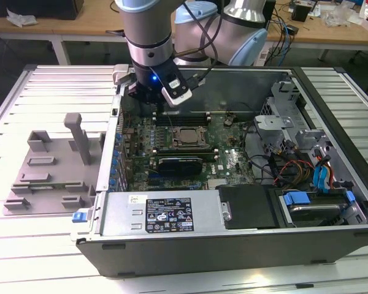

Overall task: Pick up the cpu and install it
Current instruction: 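Install the first cpu locking lever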

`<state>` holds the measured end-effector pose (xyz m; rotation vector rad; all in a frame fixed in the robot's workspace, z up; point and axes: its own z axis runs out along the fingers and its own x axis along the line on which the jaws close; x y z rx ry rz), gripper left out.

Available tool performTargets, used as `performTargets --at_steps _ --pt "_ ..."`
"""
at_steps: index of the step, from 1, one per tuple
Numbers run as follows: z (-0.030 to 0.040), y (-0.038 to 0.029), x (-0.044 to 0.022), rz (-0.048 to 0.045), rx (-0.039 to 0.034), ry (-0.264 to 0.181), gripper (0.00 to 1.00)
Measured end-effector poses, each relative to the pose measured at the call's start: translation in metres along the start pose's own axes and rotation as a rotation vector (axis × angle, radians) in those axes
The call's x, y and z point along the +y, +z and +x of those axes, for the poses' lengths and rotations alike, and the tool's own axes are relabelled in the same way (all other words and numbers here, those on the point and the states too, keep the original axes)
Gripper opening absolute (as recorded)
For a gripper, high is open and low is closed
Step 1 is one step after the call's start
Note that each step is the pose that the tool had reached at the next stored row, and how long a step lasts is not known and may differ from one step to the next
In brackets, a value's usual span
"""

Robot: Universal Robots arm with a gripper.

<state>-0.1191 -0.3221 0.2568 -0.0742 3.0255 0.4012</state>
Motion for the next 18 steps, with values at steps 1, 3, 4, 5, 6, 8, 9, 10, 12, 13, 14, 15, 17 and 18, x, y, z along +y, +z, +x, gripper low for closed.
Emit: performTargets --at_steps 1,3,4,5,6,8,9,10,12,13,14,15,17,18 --pt "-0.0046 0.0009 -0.0006 0.0 0.0007 0.001 0.11" --pt "-0.0122 0.0019 -0.0013 0.0002 0.0014 0.003 0.11" --pt "-0.0151 0.0022 -0.0016 0.0003 0.0016 0.004 0.11" --pt "-0.0171 0.0025 -0.0017 0.0003 0.0018 0.005 0.11" --pt "-0.0219 0.003 -0.0021 0.0009 0.0023 0.006 0.11" --pt "-0.0305 0.004 -0.0029 0.0025 0.0035 0.009 0.11" --pt "-0.0342 0.0045 -0.0033 0.0035 0.0038 0.01 0.11" --pt "-0.0362 0.0047 -0.0036 0.0042 0.0041 0.011 0.11" --pt "-0.0363 0.0048 -0.0036 0.0043 0.0038 0.011 0.11" --pt "-0.0364 0.0051 -0.0036 0.0049 0.0034 0.011 0.11" --pt "-0.0362 0.0064 -0.004 0.0053 0.0015 0.01 0.11" --pt "-0.036 0.0085 -0.0046 0.0054 -0.0023 0.009 0.11" --pt "-0.0358 0.0111 -0.0053 0.0057 -0.005 0.008 0.11" --pt "-0.0367 0.0123 -0.0057 0.0078 -0.005 0.008 0.11"
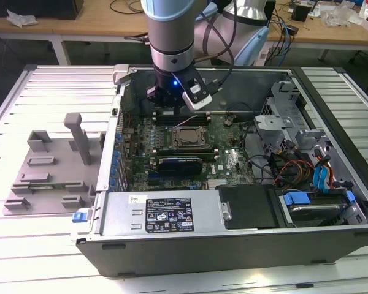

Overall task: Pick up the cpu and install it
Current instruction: 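Install the first cpu locking lever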

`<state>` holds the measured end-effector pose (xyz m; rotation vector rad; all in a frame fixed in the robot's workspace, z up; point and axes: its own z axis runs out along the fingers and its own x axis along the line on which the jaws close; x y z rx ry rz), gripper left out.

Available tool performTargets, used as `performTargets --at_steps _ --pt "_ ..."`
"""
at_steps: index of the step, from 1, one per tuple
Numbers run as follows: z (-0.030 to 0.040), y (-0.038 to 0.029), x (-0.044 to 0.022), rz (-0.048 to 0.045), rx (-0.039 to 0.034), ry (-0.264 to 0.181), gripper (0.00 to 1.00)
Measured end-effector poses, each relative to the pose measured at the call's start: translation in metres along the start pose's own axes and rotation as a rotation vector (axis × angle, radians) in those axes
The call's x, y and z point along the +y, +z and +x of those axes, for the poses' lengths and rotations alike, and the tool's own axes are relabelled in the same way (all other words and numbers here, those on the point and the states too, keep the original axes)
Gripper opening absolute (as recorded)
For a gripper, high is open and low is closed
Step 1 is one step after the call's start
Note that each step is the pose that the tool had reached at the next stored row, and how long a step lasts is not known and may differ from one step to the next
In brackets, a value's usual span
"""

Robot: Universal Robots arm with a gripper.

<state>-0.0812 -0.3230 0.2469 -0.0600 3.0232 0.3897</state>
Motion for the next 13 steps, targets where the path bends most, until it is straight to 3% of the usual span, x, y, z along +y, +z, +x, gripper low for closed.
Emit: performTargets --at_steps 7,13 --pt "-0.0069 0.0019 -0.0007 0.0002 0.0001 0.001 0.11" --pt "-0.0215 0.0054 -0.002 0.0001 0.0001 0.001 0.11"
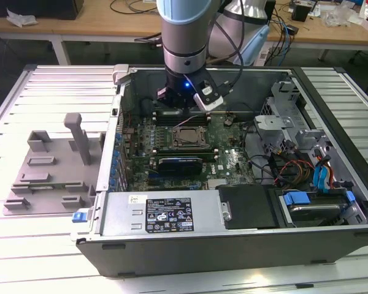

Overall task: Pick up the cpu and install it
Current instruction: 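Install the first cpu locking lever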

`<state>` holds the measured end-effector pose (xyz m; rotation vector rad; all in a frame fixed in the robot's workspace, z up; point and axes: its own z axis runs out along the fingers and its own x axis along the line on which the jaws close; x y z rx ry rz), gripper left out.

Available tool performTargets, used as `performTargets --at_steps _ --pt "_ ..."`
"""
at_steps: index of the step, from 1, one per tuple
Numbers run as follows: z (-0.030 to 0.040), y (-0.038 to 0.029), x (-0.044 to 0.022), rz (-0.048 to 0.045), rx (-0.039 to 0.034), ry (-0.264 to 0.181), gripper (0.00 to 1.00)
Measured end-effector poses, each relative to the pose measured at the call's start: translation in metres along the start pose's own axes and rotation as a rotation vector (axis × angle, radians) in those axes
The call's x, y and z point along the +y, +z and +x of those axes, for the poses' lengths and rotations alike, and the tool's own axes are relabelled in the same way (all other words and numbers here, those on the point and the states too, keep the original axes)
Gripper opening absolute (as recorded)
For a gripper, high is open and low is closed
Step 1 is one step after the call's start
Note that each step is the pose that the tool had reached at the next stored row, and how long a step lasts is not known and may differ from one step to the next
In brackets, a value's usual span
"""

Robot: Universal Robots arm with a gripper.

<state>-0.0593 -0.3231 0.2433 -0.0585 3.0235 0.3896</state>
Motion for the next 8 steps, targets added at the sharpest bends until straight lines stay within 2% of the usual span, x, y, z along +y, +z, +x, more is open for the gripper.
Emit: performTargets --at_steps 8 --pt "-0.0076 0.0031 -0.0006 0.0002 -0.0005 0.002 0.11"
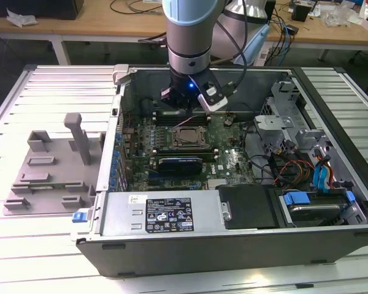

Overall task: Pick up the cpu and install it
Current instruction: 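Install the first cpu locking lever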

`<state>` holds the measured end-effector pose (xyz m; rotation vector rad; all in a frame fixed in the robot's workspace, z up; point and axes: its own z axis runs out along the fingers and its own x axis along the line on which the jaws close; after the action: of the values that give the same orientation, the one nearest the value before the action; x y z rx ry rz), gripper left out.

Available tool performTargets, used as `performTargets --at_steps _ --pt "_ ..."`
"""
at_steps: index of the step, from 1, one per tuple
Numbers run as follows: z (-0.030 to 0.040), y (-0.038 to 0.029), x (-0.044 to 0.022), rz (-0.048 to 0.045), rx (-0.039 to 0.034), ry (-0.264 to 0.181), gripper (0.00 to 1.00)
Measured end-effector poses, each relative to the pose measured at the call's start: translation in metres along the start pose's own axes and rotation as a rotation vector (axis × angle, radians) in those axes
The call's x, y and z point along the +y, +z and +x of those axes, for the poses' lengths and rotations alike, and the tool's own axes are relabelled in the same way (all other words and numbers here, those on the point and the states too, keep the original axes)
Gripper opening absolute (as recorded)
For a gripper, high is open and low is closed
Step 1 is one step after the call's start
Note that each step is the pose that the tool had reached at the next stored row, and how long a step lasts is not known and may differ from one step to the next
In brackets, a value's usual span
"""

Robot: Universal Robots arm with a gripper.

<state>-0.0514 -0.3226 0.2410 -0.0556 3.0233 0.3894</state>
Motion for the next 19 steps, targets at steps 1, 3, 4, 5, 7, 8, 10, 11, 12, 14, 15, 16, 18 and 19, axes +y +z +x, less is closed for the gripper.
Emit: performTargets --at_steps 1,3,4,5,7,8,10,11,12,14,15,16,18,19 --pt "0.0 0.0011 0.0011 0.0006 -0.0014 0.005 0.11" --pt "0.0001 0.0024 0.0026 0.0013 -0.0032 0.012 0.11" --pt "0.0002 0.0032 0.0036 0.0016 -0.0039 0.015 0.11" --pt "0.0002 0.004 0.0044 0.0018 -0.0045 0.017 0.11" --pt "0.0004 0.0071 0.0053 0.0024 -0.0066 0.025 0.11" --pt "0.0006 0.0093 0.0052 0.0033 -0.0083 0.032 0.11" --pt "0.0007 0.0106 0.0053 0.0041 -0.0101 0.04 0.11" --pt "0.0008 0.0117 0.0053 0.0045 -0.0116 0.045 0.11" --pt "0.0009 0.0125 0.0052 0.0048 -0.0125 0.048 0.11" --pt "0.0011 0.0142 0.0049 0.0053 -0.0137 0.053 0.11" --pt "0.0012 0.0148 0.0047 0.0056 -0.0143 0.055 0.11" --pt "0.0015 0.0174 0.0041 0.007 -0.0179 0.069 0.11" --pt "0.0015 0.018 0.0039 0.0083 -0.0205 0.08 0.11" --pt "0.0015 0.018 0.0039 0.0083 -0.0205 0.08 0.11"
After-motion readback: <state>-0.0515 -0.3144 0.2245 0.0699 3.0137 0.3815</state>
